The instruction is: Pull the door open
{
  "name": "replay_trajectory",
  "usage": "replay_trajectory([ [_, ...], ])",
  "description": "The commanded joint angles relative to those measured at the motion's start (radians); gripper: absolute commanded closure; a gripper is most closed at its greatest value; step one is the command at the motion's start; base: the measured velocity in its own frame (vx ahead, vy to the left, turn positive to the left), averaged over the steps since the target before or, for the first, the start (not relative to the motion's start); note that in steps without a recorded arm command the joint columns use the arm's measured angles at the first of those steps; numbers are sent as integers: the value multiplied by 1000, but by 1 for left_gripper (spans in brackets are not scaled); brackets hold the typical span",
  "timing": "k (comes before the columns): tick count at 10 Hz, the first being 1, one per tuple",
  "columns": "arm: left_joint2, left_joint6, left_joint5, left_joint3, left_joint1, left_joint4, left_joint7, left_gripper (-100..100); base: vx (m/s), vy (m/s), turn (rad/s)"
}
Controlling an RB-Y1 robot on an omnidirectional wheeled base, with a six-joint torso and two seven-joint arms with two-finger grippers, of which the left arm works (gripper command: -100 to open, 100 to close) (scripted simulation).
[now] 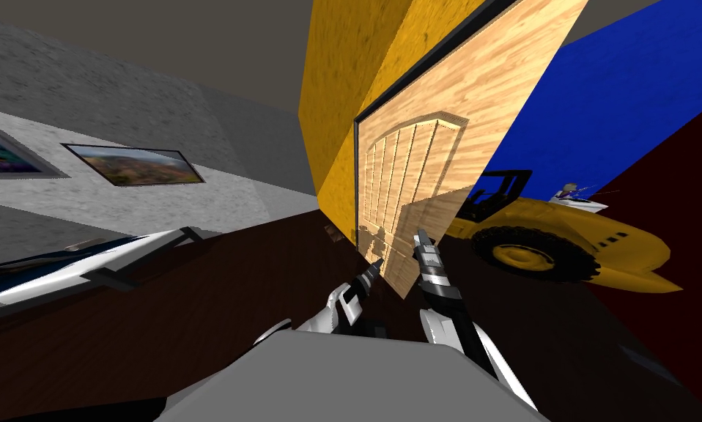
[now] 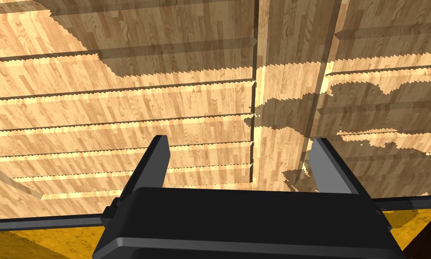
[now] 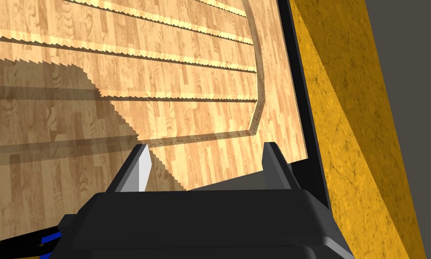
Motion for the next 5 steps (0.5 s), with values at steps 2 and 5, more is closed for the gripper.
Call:
replay_trajectory([
  [2,16,2,-1,2,-2,3,1,-100,-57,188,-29],
  [5,39,5,-3,6,-7,12,4,-100,-59,199,-4],
])
